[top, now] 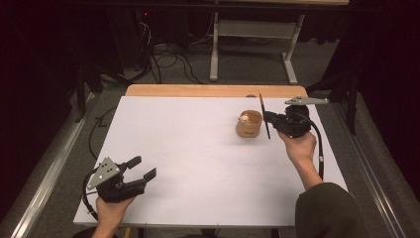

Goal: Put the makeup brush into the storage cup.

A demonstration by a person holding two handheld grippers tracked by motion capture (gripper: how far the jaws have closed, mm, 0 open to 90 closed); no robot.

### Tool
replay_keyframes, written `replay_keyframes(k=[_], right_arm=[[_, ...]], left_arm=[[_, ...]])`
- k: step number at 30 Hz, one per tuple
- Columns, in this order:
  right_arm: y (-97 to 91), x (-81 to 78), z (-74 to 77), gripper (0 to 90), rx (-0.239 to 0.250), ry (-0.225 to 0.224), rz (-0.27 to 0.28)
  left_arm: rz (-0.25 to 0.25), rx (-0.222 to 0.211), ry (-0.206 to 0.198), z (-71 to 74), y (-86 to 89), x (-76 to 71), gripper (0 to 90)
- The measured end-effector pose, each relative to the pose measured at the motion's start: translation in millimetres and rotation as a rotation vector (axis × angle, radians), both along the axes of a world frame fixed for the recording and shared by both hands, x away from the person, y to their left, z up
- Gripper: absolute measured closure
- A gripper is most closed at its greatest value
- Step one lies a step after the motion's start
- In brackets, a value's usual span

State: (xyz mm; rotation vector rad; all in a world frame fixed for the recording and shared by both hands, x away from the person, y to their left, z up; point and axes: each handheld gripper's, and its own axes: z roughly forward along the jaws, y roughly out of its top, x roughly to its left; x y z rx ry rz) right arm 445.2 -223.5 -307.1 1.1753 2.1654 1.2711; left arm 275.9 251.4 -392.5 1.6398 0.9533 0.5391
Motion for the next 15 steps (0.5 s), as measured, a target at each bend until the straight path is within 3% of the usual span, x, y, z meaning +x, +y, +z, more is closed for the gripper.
replay_keyframes(k=[15], right_arm=[[2.5,15.8,10.6,85.4,-0.005,-0.027,-0.019]], left_arm=[[0.000,0.005,0.001,-0.2,0.3,2.5,29.9]])
